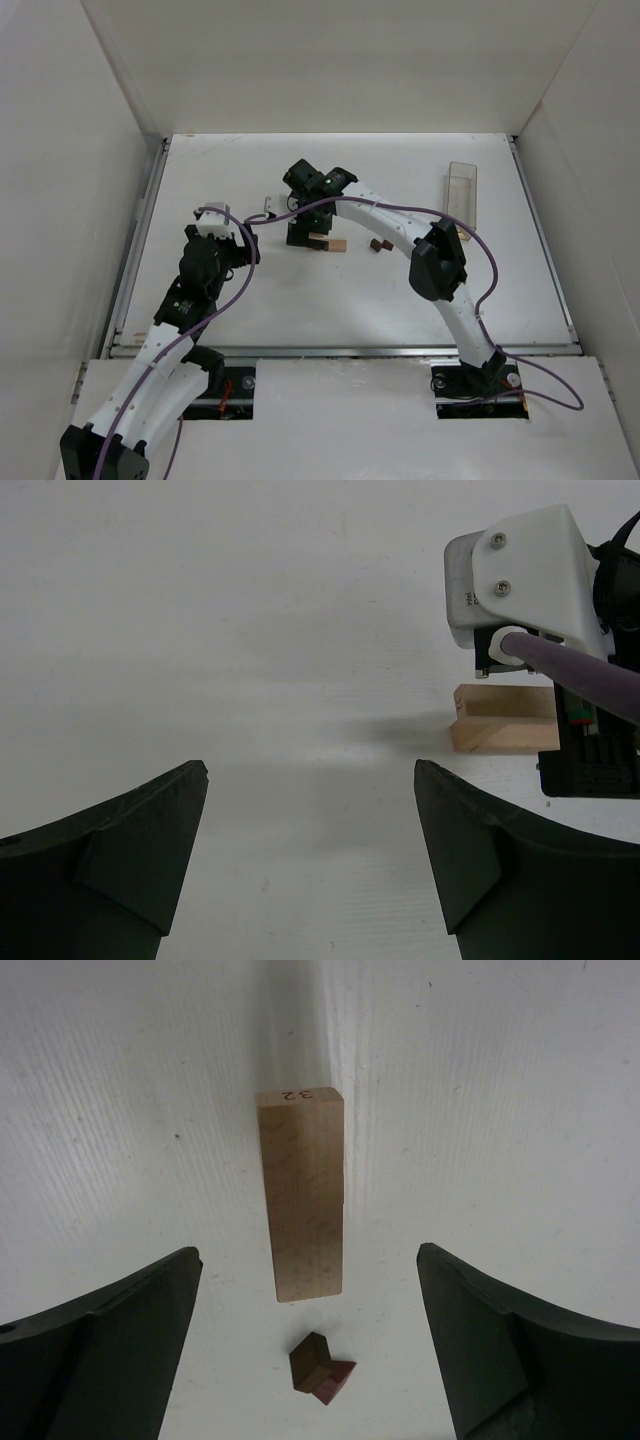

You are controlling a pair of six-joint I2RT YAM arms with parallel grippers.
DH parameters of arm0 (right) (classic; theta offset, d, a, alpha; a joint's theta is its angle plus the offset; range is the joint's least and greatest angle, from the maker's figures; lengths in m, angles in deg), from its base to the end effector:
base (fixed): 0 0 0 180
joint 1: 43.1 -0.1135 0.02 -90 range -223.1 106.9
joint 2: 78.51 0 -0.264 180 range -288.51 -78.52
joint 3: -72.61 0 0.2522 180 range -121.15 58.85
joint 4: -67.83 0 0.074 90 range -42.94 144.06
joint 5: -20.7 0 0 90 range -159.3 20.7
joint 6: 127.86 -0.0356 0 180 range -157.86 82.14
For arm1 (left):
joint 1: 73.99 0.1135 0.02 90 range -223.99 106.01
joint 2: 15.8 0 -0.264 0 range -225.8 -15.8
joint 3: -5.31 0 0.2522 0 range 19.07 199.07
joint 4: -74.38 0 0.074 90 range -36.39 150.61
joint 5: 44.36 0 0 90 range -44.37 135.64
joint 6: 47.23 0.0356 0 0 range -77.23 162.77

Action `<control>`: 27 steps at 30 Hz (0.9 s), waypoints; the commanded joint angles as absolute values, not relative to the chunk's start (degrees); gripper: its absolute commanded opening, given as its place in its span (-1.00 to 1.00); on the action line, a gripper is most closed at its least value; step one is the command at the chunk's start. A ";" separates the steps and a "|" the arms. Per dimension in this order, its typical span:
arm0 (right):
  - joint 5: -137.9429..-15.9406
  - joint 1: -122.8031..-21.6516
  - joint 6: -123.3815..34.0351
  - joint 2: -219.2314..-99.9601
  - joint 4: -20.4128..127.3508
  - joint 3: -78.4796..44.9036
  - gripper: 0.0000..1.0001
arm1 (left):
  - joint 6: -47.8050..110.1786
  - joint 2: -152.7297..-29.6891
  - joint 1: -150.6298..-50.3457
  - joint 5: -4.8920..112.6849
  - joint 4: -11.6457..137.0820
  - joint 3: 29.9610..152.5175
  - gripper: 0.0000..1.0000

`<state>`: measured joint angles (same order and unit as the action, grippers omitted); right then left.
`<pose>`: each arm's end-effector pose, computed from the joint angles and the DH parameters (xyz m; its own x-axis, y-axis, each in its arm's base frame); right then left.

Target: Build the wood block tower

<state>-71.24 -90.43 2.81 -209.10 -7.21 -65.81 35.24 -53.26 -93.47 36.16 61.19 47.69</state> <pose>0.3272 0.3567 0.2473 0.0108 -0.9493 -0.3141 -0.9713 0.0647 -0.2288 0.1619 -0.0511 0.2800 -0.1574 -0.0814 -0.9842 0.1560 0.9820 -0.1062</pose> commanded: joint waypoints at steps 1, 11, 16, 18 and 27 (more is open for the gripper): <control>-72.20 -90.39 3.27 -208.77 -5.70 -66.13 1.00 | 35.65 -52.98 -93.68 36.32 63.51 47.46 0.64; -71.67 -90.39 2.22 -208.25 -5.17 -66.13 1.00 | 36.17 -52.98 -93.68 36.85 63.51 47.46 0.64; -70.44 -90.39 1.70 -207.63 -4.65 -66.13 1.00 | 36.17 -52.98 -93.68 36.85 63.51 47.46 0.64; -69.92 -90.39 1.69 -206.40 -4.12 -66.13 1.00 | 36.17 -52.98 -93.68 36.85 63.51 47.46 0.64; -66.66 -89.25 -3.57 -198.58 4.83 -62.10 1.00 | 36.17 -51.14 -93.68 35.26 64.66 47.99 0.64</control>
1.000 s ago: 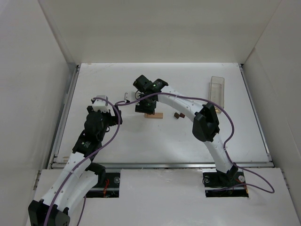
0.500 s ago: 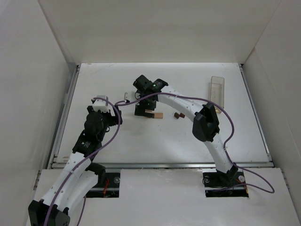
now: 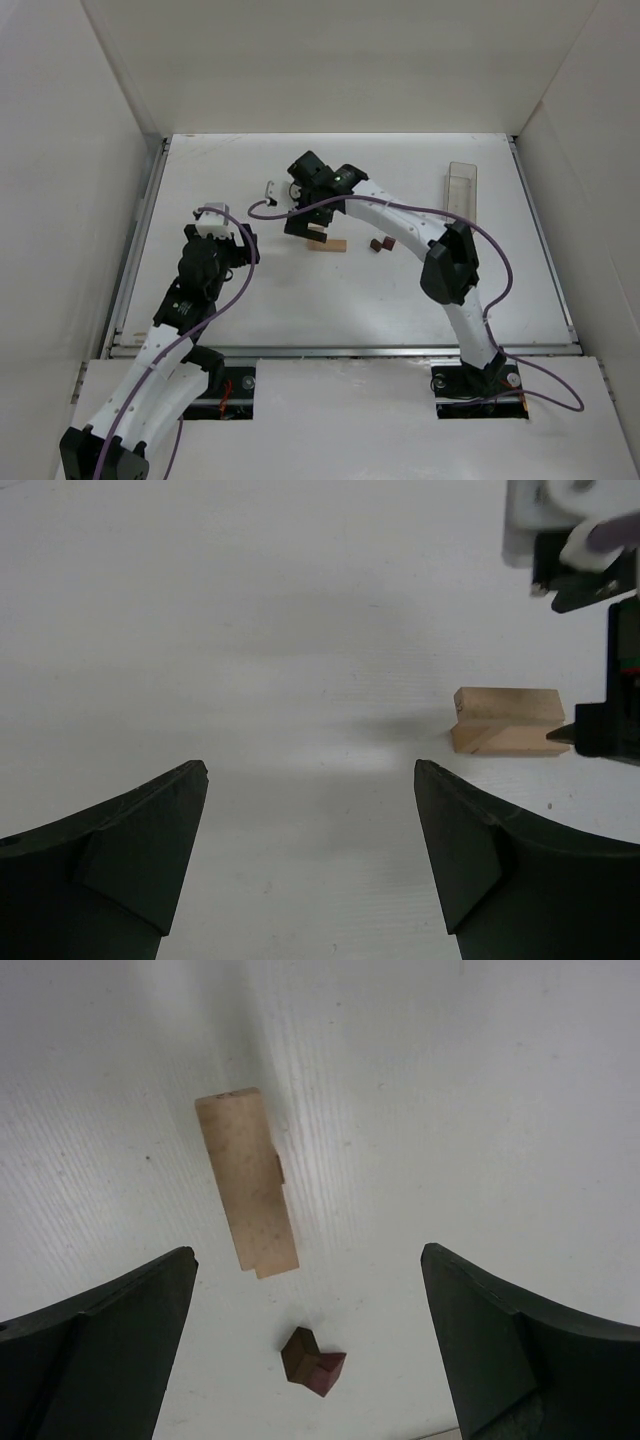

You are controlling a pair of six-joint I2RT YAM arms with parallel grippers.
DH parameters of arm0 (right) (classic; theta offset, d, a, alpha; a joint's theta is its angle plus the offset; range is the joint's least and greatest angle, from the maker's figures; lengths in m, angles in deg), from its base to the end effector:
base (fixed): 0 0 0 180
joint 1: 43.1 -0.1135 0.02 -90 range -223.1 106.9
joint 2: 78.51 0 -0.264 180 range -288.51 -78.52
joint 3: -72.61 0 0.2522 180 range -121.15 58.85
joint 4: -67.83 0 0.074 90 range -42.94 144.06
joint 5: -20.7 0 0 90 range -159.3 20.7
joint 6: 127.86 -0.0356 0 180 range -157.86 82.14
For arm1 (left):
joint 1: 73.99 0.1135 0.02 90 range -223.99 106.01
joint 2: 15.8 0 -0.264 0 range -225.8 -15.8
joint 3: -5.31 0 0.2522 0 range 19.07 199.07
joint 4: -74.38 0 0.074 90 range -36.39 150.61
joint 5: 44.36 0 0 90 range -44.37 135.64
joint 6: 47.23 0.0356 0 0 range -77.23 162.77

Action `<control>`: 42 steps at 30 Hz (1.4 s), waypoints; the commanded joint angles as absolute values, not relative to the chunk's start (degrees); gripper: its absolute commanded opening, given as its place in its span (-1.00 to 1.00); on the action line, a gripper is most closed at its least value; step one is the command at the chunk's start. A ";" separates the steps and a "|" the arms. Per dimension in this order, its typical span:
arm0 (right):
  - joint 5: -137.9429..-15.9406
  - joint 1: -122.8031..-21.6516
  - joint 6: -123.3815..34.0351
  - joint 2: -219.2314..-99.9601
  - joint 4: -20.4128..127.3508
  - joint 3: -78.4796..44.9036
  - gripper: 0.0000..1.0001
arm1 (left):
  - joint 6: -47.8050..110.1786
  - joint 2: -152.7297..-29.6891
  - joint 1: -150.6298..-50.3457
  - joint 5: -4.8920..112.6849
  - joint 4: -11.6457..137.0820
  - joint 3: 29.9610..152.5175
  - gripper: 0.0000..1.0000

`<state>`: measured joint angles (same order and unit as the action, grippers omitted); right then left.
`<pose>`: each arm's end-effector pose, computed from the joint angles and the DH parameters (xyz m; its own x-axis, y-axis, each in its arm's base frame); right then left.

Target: Build the wood block tower

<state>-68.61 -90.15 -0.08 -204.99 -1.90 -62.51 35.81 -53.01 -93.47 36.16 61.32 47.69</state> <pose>0.3269 0.3505 0.2677 -0.0255 -0.9264 -0.3756 -0.9407 0.1493 -0.3045 0.1613 -0.0508 0.2809 -0.1497 -0.0738 -0.9860 0.1581 0.9826 -0.0976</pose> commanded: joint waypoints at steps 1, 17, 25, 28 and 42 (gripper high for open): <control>-66.66 -88.46 -4.36 -197.88 5.54 -62.09 1.00 | 36.17 -51.14 -93.68 35.26 65.35 47.99 0.64; -59.60 -70.01 -47.96 -161.57 38.96 -25.97 1.00 | 38.02 -52.89 -92.63 34.56 67.11 50.36 0.78; -78.16 -62.97 -52.52 -180.02 11.01 -32.82 0.25 | 39.78 -53.42 -92.62 33.95 69.23 48.51 0.81; -80.02 -61.39 -61.56 -180.91 14.66 -28.53 0.21 | 39.78 -53.42 -92.10 33.42 69.75 47.29 0.81; -68.34 -64.11 -75.47 -188.38 12.49 -23.86 0.24 | 39.25 -51.66 -92.09 33.95 71.34 44.03 0.81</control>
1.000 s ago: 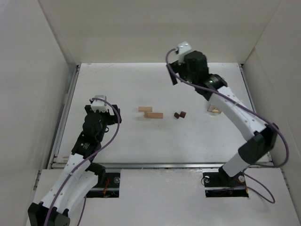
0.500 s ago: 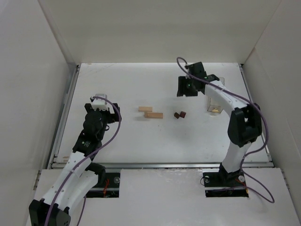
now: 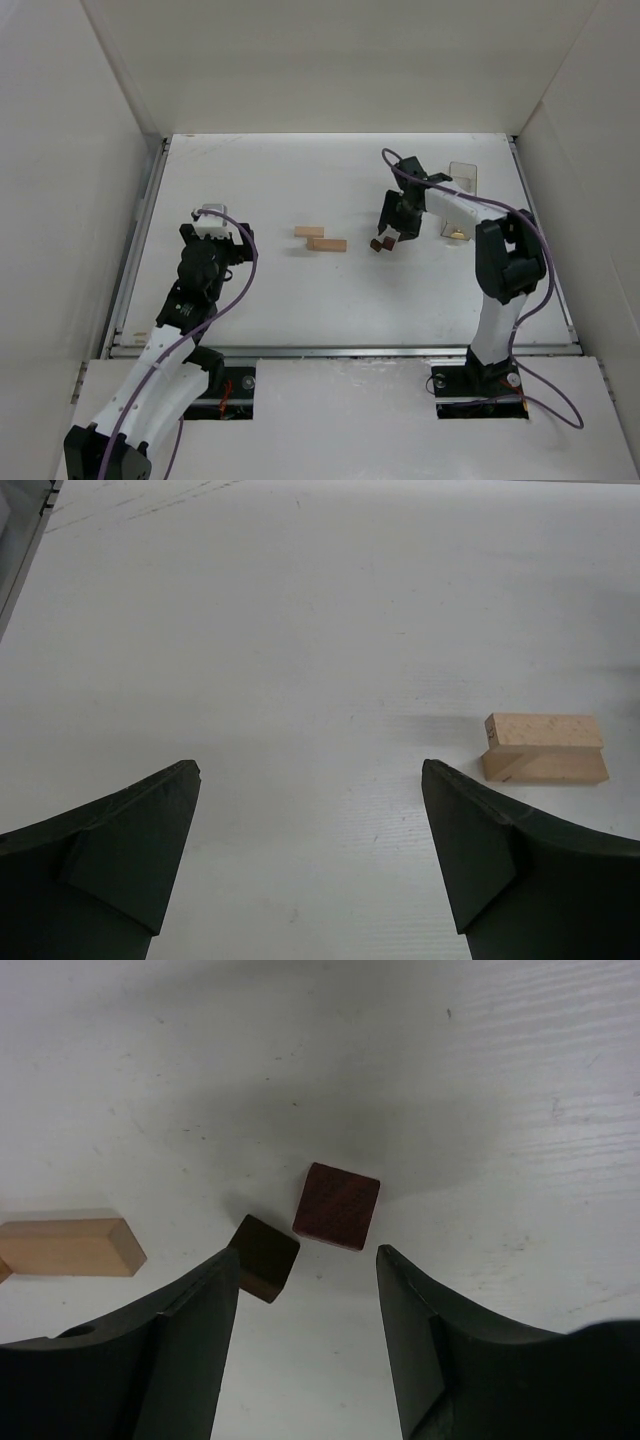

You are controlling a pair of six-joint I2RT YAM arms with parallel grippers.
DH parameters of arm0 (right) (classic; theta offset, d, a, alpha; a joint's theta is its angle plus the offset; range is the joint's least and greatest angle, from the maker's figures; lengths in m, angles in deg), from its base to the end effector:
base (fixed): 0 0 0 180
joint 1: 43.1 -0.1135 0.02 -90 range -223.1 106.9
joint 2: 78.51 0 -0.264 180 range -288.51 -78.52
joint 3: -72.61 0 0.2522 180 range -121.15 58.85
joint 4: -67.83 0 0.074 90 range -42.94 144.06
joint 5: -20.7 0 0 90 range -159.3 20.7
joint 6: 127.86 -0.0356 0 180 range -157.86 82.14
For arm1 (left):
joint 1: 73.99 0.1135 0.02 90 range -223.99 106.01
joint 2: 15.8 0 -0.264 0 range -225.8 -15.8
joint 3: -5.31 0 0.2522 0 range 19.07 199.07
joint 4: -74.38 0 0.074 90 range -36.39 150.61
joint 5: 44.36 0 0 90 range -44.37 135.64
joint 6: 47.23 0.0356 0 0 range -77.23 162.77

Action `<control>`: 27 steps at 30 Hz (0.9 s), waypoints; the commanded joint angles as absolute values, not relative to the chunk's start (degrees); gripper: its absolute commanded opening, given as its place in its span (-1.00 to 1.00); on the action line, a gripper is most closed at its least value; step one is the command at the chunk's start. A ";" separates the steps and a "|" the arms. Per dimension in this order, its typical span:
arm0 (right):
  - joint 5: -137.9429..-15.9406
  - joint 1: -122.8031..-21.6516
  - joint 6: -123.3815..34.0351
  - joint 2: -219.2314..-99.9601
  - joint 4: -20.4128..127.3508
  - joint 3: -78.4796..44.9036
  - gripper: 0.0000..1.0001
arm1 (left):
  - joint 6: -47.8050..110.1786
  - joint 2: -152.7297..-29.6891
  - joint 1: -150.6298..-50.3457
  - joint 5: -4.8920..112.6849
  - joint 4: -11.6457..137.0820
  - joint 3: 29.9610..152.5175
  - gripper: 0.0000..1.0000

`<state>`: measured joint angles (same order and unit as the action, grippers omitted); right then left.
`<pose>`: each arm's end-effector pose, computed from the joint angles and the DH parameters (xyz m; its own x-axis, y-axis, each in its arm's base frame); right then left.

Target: Build the wood block tower

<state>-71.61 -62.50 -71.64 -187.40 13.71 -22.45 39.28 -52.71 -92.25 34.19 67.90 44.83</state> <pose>0.3688 0.1314 0.2014 -0.9191 0.2653 -0.2913 0.1984 0.9503 0.2398 0.1632 -0.0464 0.2762 -0.0712 -0.0393 -0.9967 0.1149 0.9922 -0.0474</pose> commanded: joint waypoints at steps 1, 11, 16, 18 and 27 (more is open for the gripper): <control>-68.33 -64.80 -76.17 -188.38 12.49 -23.86 0.24 | 39.25 -51.66 -92.09 33.95 71.34 44.03 0.83; -60.43 -64.81 -80.40 -188.99 11.97 -25.00 0.02 | 39.25 -51.14 -92.09 33.95 72.39 43.50 0.83; -60.42 -64.81 -80.40 -189.52 11.96 -25.00 0.02 | 39.25 -51.14 -92.09 33.95 72.39 42.98 0.83; -61.82 -64.81 -80.40 -190.13 11.96 -25.00 0.02 | 39.25 -51.14 -92.09 33.95 72.39 42.98 0.83; -62.45 -66.57 -80.92 -190.66 11.96 -25.52 0.04 | 39.25 -51.14 -92.09 33.95 72.39 42.98 0.83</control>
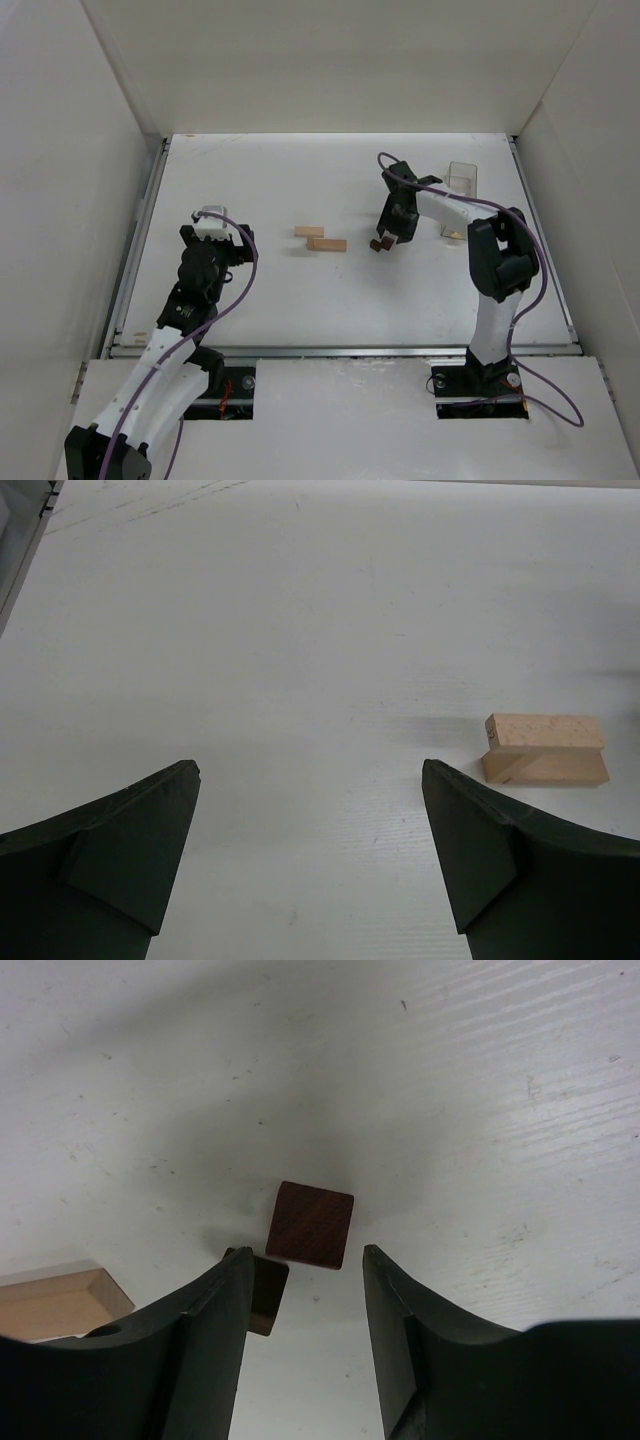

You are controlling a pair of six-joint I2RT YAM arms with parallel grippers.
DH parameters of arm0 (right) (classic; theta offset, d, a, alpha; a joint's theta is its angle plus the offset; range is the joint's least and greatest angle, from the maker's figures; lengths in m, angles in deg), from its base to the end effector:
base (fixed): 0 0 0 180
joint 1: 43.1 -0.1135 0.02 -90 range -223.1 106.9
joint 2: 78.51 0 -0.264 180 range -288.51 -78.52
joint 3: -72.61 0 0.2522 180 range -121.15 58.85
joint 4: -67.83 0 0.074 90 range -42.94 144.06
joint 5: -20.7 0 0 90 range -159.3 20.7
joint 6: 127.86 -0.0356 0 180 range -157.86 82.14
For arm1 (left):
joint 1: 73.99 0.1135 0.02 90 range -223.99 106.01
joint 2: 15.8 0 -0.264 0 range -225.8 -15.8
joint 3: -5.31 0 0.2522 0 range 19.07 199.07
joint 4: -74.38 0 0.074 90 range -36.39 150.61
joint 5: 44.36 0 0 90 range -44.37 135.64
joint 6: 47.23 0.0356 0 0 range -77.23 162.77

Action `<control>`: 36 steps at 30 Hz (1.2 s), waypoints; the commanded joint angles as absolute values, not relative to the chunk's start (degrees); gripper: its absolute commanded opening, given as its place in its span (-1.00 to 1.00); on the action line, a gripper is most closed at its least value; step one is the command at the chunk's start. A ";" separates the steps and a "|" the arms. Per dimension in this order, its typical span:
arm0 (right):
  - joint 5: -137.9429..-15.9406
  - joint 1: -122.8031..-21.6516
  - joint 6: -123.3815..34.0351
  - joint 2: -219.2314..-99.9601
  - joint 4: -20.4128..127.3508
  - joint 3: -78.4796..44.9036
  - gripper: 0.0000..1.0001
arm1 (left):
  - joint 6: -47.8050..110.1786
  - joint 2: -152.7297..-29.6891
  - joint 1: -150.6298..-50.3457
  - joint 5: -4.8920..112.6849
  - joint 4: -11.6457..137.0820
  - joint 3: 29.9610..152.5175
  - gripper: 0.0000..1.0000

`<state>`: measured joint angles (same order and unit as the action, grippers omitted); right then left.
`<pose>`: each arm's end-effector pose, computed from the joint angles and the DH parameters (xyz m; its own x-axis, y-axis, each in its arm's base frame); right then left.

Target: Build the wood block tower

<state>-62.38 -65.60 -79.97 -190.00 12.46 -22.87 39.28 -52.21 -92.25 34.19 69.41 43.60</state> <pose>0.3657 0.1468 0.1860 -0.8804 0.3558 -0.3134 0.3316 0.9345 0.1294 0.1621 -0.0460 0.2726 -0.0583 -0.0436 -0.9973 0.1155 0.9920 -0.0501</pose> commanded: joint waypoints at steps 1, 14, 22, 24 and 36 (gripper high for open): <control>-62.45 -66.57 -80.92 -191.19 11.96 -25.53 0.07 | 39.25 -51.14 -92.09 33.95 72.39 42.98 0.83; -61.92 -67.09 -80.92 -192.86 11.44 -26.14 -0.12 | 39.25 -50.61 -92.09 33.95 72.39 42.98 0.86; -59.46 -67.09 -79.17 -192.86 9.51 -26.76 -0.64 | 39.25 -50.61 -92.09 33.95 72.39 42.98 0.86; -58.14 -67.09 -76.90 -192.86 8.98 -28.77 -0.82 | 39.25 -50.61 -92.09 33.95 72.39 42.98 0.86; -63.85 -71.48 -31.30 -192.25 1.52 -52.59 -1.00 | 38.72 -49.55 -92.09 31.92 73.45 42.98 0.86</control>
